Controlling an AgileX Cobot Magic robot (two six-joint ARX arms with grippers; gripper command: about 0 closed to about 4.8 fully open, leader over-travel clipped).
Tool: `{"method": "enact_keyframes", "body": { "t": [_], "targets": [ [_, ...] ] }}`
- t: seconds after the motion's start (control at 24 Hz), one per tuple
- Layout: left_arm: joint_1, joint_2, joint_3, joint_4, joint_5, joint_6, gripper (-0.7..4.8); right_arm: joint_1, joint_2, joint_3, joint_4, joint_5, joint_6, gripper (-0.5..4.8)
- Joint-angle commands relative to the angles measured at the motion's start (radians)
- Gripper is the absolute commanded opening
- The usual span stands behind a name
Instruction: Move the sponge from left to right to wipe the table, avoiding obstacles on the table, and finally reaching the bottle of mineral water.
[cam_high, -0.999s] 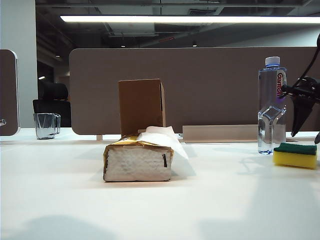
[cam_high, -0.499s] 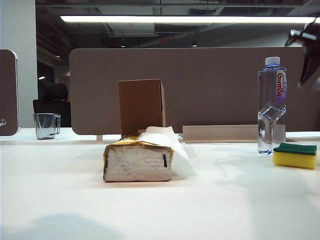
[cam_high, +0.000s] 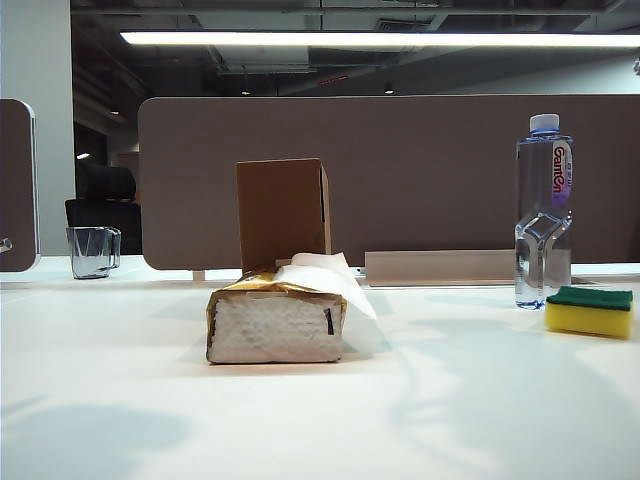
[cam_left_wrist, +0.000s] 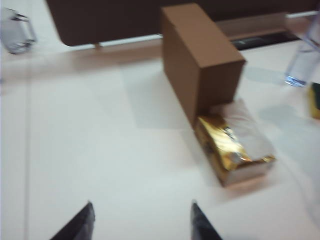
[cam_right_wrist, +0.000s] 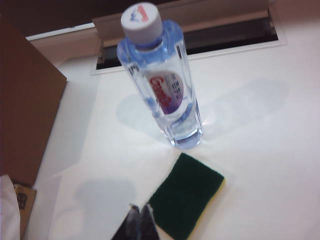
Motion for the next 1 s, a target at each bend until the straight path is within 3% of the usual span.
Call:
{"method": "enact_keyframes", "body": {
  "t": [0.04,0.29,0.62,1.0],
  "targets": [
    [-0.001,-0.007,0.003,0.08,-0.148,0.003,2.45,0.0,-0.079,-0.066,0.024,-0.006,-0.003,-0.02],
    [0.0,-0.069,-0.024,0.234,-0.273,-0.004,2.41,0.0,-0.269,-0.224,0.085,0.002,0.006,-0.02],
    [-0.001,-0.229,-0.254,0.398,-0.272,-0.072,2.36,0.0,-0.523,-0.407,0.15,0.081,0.002,-0.02],
    [-0.001,-0.433,-0.438,0.447,-0.272,-0.072,2.3,0.001,-0.701,-0.639,0.188,0.024,-0.013,-0.02]
  ]
}}
